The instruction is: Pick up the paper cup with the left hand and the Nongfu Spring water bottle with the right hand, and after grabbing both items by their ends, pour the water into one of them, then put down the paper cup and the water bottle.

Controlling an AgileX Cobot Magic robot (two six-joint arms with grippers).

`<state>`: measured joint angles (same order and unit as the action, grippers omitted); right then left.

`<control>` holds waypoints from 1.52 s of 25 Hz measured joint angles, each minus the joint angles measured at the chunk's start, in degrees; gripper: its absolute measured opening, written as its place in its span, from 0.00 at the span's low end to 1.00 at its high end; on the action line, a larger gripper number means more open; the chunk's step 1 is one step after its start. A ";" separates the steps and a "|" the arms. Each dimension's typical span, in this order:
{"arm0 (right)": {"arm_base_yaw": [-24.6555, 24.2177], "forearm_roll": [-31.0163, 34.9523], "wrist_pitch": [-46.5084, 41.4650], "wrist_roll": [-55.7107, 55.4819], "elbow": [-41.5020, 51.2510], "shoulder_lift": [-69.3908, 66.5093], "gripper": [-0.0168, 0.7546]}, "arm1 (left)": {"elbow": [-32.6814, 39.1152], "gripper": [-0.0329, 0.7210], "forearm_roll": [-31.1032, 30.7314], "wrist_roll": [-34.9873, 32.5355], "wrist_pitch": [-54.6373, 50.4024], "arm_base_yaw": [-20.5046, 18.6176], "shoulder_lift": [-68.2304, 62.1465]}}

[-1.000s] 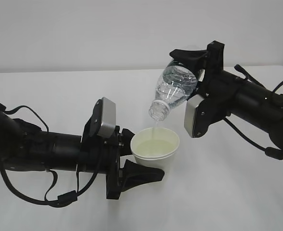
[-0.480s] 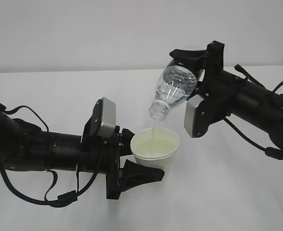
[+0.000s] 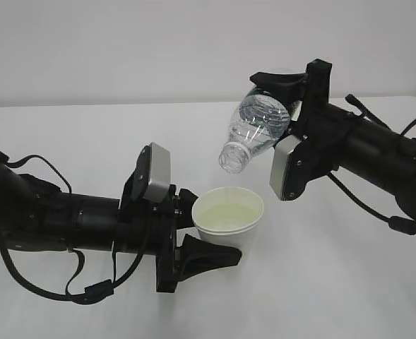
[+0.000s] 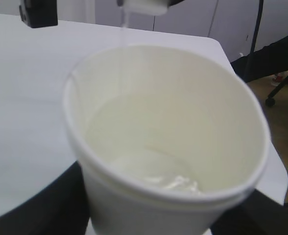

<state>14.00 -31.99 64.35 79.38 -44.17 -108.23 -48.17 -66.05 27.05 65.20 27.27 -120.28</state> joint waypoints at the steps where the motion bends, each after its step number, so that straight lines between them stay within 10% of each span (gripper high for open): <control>1: 0.00 0.00 0.00 -0.48 0.00 0.00 0.61 | 0.00 0.67 0.00 0.00 0.00 0.00 0.00; 38: 0.00 9.62 0.18 -36.03 0.88 0.00 0.61 | 0.00 0.67 0.12 0.00 0.00 0.00 0.00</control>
<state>14.00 -22.37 64.53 43.35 -43.29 -108.23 -48.17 -65.92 27.05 65.20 27.27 -120.28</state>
